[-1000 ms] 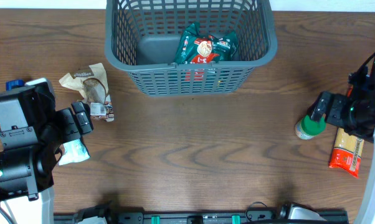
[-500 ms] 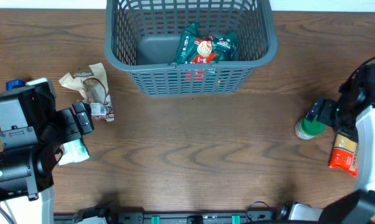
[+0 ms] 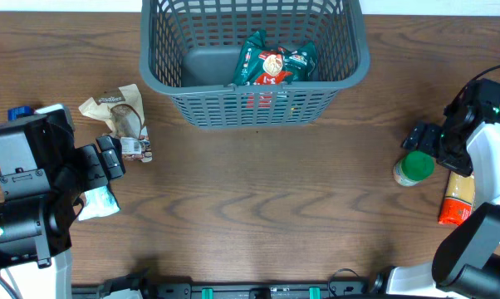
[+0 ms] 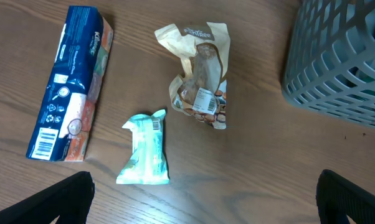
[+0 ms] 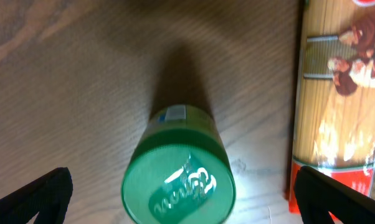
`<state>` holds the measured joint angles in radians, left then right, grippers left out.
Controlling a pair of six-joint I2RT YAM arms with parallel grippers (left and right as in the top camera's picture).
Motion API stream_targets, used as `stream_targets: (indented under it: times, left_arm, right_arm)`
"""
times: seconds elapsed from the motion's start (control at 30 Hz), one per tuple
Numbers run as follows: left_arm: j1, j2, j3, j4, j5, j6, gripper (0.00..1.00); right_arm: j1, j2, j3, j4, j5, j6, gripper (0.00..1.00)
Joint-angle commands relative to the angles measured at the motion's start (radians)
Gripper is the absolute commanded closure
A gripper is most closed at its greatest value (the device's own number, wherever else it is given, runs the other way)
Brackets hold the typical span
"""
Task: Pack container
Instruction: 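Move the right gripper to the green-capped jar and grasp it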
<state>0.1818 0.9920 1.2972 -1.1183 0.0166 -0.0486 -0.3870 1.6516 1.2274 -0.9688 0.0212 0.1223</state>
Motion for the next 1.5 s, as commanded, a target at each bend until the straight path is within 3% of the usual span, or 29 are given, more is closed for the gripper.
stream_targets:
  times: [0.0,0.2,1.47]
  left_arm:
    - [0.005,-0.003,0.006,-0.001,0.002,0.006,0.01]
    - [0.005,-0.003,0.006,-0.001,0.002,0.006,0.01]
    - [0.005,-0.003,0.006,-0.01,0.002,0.006,0.01]
  right_arm:
    - [-0.004,0.035,-0.002,0.008,-0.003,0.005,0.01]
    - [-0.004,0.069,-0.005,-0.007,-0.003,0.11,0.01]
    - [-0.002,0.118,-0.203,0.204,-0.004,0.117,0.01]
